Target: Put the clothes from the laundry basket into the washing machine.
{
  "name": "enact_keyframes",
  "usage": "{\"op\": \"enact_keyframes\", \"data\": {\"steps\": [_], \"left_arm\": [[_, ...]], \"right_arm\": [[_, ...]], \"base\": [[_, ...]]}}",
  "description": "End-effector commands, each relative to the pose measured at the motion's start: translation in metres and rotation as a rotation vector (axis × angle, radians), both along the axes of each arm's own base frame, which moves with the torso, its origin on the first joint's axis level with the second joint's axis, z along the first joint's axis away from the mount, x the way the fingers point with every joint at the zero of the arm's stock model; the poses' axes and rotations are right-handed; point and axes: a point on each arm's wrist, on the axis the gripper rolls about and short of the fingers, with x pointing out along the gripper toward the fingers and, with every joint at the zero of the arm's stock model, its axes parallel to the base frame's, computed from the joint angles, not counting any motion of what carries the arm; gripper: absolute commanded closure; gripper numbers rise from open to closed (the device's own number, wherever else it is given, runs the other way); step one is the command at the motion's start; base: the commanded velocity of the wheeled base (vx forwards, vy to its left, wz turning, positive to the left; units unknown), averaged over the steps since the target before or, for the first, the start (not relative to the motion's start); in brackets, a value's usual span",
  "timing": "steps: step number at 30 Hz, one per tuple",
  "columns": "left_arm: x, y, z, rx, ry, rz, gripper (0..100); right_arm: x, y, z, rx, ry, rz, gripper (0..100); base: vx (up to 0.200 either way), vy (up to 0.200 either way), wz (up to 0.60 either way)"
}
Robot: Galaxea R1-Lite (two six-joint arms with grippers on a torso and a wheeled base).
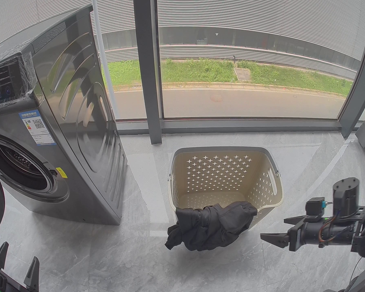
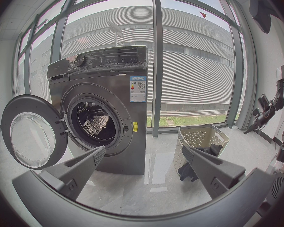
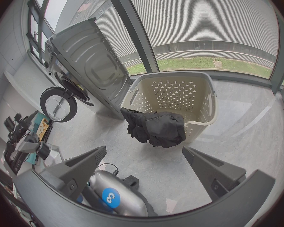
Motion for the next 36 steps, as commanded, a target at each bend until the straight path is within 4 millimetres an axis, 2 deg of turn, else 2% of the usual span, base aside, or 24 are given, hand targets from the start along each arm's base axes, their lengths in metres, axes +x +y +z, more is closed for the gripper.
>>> {"op": "enact_keyframes", "data": {"steps": [1,7,14,23,24,32,36], "left_arm": [[0.000,0.000,-0.005,-0.004,0.000,0.001,0],[0.000,0.000,-0.005,-0.004,0.001,-0.001,0],[0.000,0.000,-0.005,-0.003,0.001,-0.001,0],[0.000,0.000,-0.005,0.000,0.001,-0.002,0],[0.000,0.000,-0.005,0.000,0.001,-0.002,0],[0.000,0.000,-0.005,-0.001,0.001,-0.002,0],[0.000,0.000,-0.005,-0.001,0.001,-0.002,0]], "right_arm": [[0.035,0.036,-0.077,-0.043,0.130,-0.024,0],[0.053,0.044,-0.100,-0.049,0.080,-0.062,0],[0.072,0.056,-0.099,-0.017,0.018,-0.063,0],[0.082,0.054,-0.105,-0.072,0.096,-0.096,0],[0.089,0.055,-0.104,-0.070,0.087,-0.108,0],[0.112,0.060,-0.124,-0.071,0.088,-0.130,0],[0.118,0.059,-0.125,-0.070,0.080,-0.142,0]], "base": [[0.000,0.000,0.00],[0.000,0.000,0.00],[0.000,0.000,0.00],[0.000,0.000,0.00],[0.000,0.000,0.00],[0.000,0.000,0.00],[0.000,0.000,0.00]]}}
